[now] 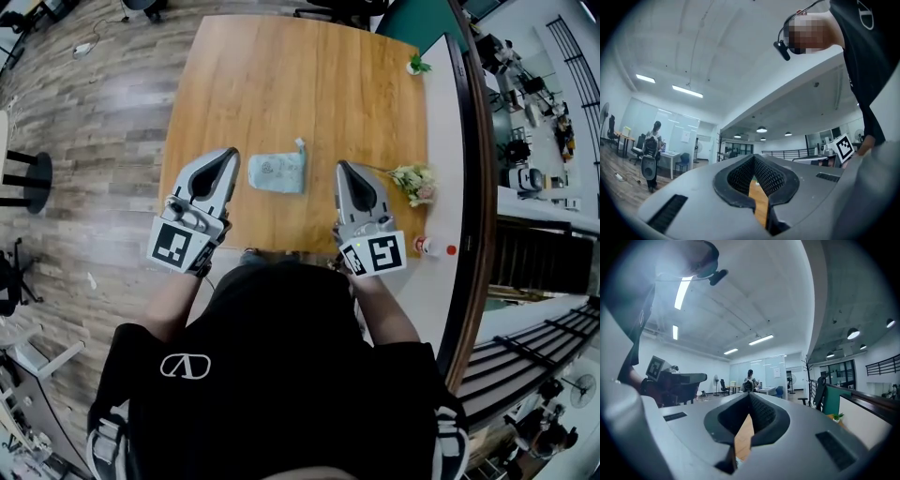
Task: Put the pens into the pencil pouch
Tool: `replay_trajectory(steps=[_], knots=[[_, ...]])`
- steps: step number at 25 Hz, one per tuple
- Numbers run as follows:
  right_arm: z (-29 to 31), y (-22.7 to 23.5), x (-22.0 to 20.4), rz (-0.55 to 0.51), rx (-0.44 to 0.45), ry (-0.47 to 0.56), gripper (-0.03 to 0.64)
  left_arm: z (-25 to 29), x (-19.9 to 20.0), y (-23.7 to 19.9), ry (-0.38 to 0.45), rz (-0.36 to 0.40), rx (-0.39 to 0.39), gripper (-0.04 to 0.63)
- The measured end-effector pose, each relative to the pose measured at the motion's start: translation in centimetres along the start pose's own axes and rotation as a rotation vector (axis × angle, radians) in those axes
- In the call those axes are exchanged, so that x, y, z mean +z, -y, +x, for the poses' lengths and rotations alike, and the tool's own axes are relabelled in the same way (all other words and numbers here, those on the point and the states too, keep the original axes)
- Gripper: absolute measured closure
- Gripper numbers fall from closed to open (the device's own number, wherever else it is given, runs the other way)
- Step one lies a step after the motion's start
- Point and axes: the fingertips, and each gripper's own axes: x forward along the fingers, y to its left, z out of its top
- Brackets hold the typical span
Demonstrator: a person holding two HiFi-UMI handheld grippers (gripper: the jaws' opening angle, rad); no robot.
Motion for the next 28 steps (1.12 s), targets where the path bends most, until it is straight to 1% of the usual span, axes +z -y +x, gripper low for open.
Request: replay_trajectory(steps=[2, 4, 6, 8, 11, 18, 28], knots=[[0.0, 0.0, -0.3, -0.018, -0.015, -0.009, 0.618, 0.0, -0.3, 0.2, -0.003, 0.009, 0.009, 0.592], [0.1, 0.1, -0.5, -0.038, -0.032, -0.022, 0.618, 0.0, -0.5, 0.1, -0.003, -0.002, 0.013, 0.592], [0.1, 0.2, -0.6, -0.047, -0.042, -0.032, 0.618, 0.1, -0.5, 0.1, 0.000, -0.011, 0.010, 0.592], [-0.1, 0.4, -0.8, -0.046, -0.047, -0.038, 0.618, 0.2, -0.5, 0.4, -0.002, -0.002, 0.000, 0.592], [-0.2, 0.5, -0.8, -0.041, -0.048, -0.043, 0.618, 0.4, -0.3, 0.8, -0.006, 0.016, -0.013, 0.592], [0.0, 0.4, -1.0, -0.039, -0.049, -0.056, 0.618, 0.5, -0.6, 0.6, -0.020, 0.001, -0.019, 0.592], [0.7, 0.5, -1.0, -0.029, -0.041, -0.054, 0.618, 0.6, -1.0, -0.1, -0.037, 0.020, -0.010, 0.592]])
